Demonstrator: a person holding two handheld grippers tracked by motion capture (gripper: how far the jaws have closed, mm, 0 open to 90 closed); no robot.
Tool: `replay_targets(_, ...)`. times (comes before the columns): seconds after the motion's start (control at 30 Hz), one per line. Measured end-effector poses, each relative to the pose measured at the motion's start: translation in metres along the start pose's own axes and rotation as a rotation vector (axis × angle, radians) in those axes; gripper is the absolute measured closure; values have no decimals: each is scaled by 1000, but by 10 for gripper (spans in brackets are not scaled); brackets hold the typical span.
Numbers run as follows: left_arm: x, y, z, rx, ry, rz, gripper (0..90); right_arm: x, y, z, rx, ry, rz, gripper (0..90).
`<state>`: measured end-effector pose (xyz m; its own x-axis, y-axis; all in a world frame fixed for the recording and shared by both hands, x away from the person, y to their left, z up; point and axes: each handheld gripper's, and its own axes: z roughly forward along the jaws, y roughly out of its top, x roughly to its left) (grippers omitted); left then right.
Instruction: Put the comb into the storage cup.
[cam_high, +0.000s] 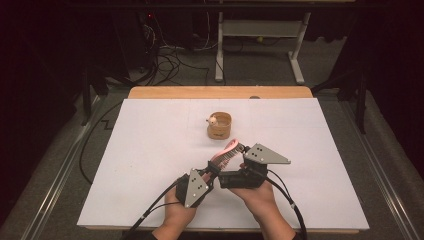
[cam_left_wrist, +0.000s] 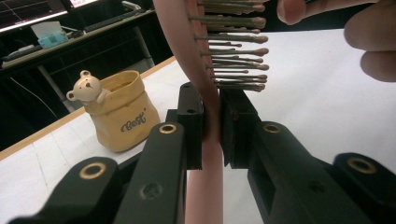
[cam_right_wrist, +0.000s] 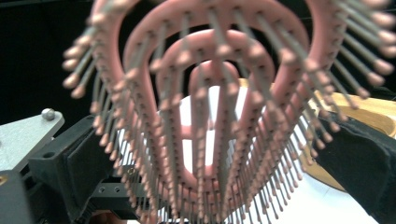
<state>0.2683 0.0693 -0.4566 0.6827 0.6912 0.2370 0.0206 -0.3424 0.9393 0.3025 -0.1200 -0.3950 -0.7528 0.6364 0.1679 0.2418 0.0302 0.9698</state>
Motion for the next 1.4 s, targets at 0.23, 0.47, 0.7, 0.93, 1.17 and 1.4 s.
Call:
replay_targets(0.23, -5, 1, 0, -1, -19, 13, 790, -2, 0, -1, -2, 1, 3, 31)
replay_targets(0.47, -5, 1, 0, 1, -13, 17, 791, -1, -1, -3, -14, 14, -2, 135)
replay_targets(0.7, -5, 1, 0, 4, -14, 16, 790, -1, 0, -5, -19, 22, 7, 192)
replay_targets(0.93, -5, 1, 1, 7, -21, 19, 789, -3, 0, -6, -9, 20, 29, 195)
replay_targets(1.17, -6, 1, 2, 8, -29, 18, 789, -4, 0, -8, 2, 13, 43, 198)
replay_targets(1.4, -4, 1, 2, 17, -37, 8, 788, -1, 1, -7, 16, 0, 20, 201)
